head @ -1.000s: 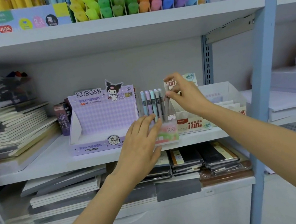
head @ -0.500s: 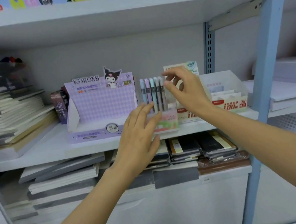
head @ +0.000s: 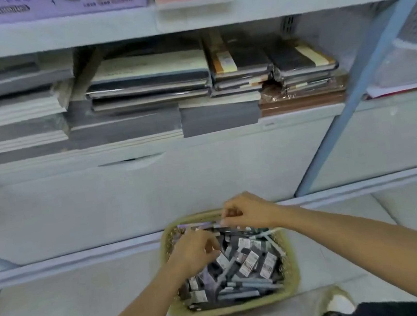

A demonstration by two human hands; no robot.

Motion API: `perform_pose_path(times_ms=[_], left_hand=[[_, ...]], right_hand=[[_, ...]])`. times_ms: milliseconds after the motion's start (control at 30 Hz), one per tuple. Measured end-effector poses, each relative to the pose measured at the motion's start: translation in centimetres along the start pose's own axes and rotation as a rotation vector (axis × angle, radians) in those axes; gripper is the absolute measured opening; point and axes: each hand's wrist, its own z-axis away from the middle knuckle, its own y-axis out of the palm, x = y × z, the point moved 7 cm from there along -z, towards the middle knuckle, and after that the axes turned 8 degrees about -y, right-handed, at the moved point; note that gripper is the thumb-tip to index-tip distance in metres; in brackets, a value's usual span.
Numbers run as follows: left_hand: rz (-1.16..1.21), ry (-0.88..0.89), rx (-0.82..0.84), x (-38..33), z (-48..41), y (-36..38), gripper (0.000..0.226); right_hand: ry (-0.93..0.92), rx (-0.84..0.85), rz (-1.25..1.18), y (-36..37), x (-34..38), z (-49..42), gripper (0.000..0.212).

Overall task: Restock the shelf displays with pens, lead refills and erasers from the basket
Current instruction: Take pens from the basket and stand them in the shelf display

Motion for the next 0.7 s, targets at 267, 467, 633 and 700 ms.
perform_pose_path(times_ms=[267, 467, 633, 700], left_hand=[[0.114, -0.155, 0.066, 3.3, -0.9, 10.7, 0.014], [0.132, -0.218, 0.012, 2.9, -2.3, 12.1, 0.015], [0.166, -0.238, 0.071, 3.2, -3.1, 12.3, 0.012], [0.236, -0.240, 0.097, 3.5, -3.1, 12.2, 0.009]], right_hand=[[0.257, 0.461, 0.105, 13.1, -9.6, 3.0, 0.030], [0.244, 0.520, 0.161, 16.2, -10.1, 2.9, 0.027], [0.205, 0.528, 0.197, 17.0, -10.1, 2.6, 0.032], [0.186, 0.543, 0.193, 17.0, -10.1, 2.7, 0.038]])
